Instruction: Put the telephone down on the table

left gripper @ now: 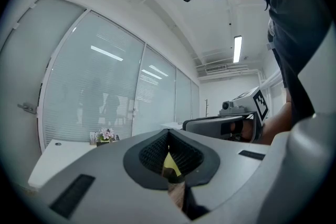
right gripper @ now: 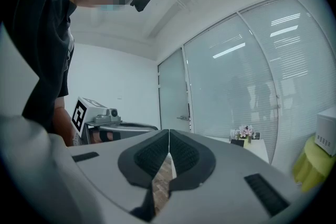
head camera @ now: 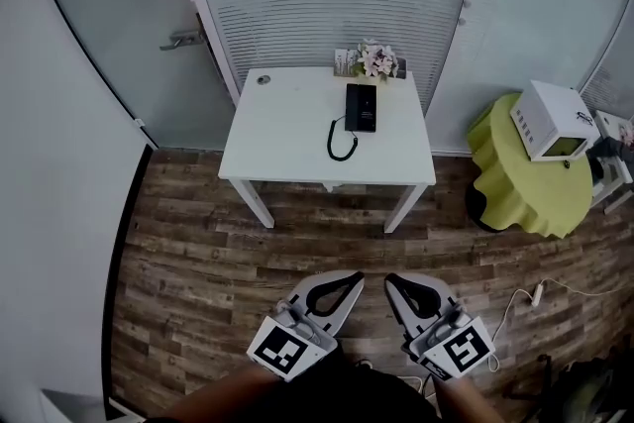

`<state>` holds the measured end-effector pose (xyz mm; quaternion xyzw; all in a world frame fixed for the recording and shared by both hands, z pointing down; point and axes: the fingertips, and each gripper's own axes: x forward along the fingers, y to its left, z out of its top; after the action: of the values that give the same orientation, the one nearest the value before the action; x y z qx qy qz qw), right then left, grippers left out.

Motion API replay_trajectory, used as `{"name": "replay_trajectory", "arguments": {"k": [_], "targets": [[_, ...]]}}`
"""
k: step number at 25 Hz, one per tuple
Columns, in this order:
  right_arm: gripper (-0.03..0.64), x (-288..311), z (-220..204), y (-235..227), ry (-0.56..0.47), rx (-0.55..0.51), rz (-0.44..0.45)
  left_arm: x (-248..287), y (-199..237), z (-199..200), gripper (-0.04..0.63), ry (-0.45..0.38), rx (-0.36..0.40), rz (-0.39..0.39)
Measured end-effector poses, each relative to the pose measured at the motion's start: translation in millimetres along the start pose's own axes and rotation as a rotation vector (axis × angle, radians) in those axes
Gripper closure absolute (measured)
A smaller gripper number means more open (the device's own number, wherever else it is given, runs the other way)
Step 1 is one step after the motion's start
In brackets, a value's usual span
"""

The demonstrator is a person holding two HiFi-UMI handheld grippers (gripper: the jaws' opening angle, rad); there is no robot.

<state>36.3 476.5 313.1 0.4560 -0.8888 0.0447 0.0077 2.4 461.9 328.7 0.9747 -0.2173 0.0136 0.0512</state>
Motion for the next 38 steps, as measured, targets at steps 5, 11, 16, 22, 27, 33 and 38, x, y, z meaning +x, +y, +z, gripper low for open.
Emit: {"name": "replay_trajectory", "arguments": {"k": [5,11,16,22,27,33,38], "targets": [[0.594,39,3,-16,0.0,0.004,-0.028,8,37,4,0.588,-0.007,0.008,-0.024],[0.594,73,2,-22,-0.004,0.01,-0.049,11,75,5,0.588,-0.008,-0.006,-0.026],[0.594,90,2,-33,0.002,0.012,-0.061,17,101,9,0.586,-0.016,-0.009,-0.012],[0.594,108,2,-63,-0.006,0.019,-0.066,40,125,11,0.587,-0.013,-0.003,-0.003],[0.594,126,4,-99,-0.015,0.019,-0.045,71,145,17,0.586,-0.014,0.006,0.017],[0.594,145,14,-150,-0.019,0.016,-0.008,118,171,20,0.586,0.005,0.006,0.048],[0.594,154,20,-194,-0.014,0.015,0.016,160,187,25,0.586,0.018,0.011,0.072]]}}
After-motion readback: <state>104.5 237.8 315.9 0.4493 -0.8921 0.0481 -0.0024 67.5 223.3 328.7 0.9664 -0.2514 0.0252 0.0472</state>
